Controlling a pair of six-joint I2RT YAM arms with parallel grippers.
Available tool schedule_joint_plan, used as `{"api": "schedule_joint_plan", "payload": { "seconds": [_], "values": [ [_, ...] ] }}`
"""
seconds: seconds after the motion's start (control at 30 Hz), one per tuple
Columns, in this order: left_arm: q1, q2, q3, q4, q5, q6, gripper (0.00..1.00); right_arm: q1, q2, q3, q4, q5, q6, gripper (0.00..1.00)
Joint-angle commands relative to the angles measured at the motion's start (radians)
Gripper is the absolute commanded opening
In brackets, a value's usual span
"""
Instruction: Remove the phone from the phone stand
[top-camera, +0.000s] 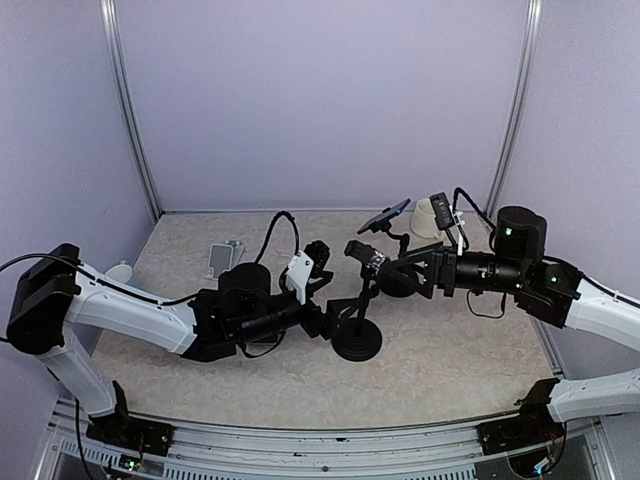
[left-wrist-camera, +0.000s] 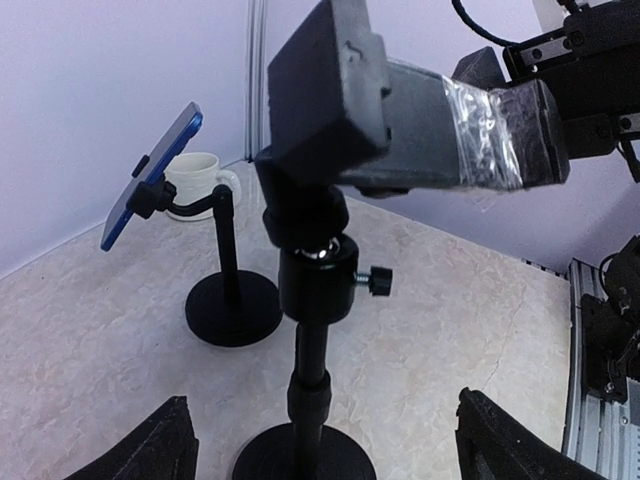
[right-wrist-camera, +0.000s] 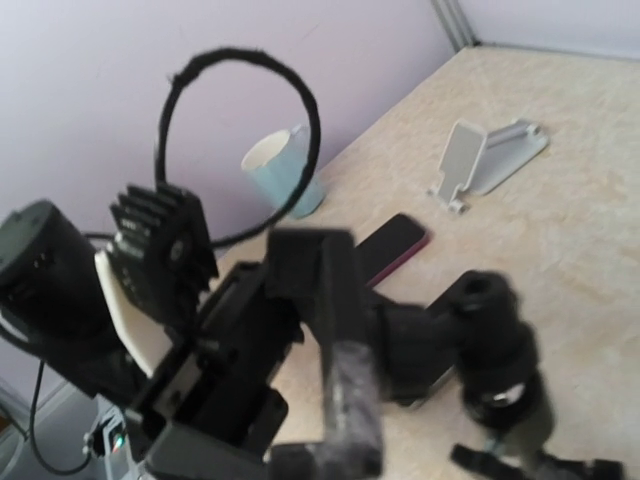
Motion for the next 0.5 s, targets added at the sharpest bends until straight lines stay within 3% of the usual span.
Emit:
{"api": "schedule_joint_plan", "payload": {
  "seconds": [0.0, 0.47],
  "values": [
    [0.003, 0.065, 0.070, 0.126, 0.049, 0.015, 0.87, -0.048, -0.046, 0.028, -0.031, -0.012, -0.008, 0.94],
    [0.037, 0.221, 0.171, 0.285, 0.113, -0.015, 0.89, -0.146, -0.099, 0.034, -0.085, -0.049, -0.032, 0.95]
  ]
}}
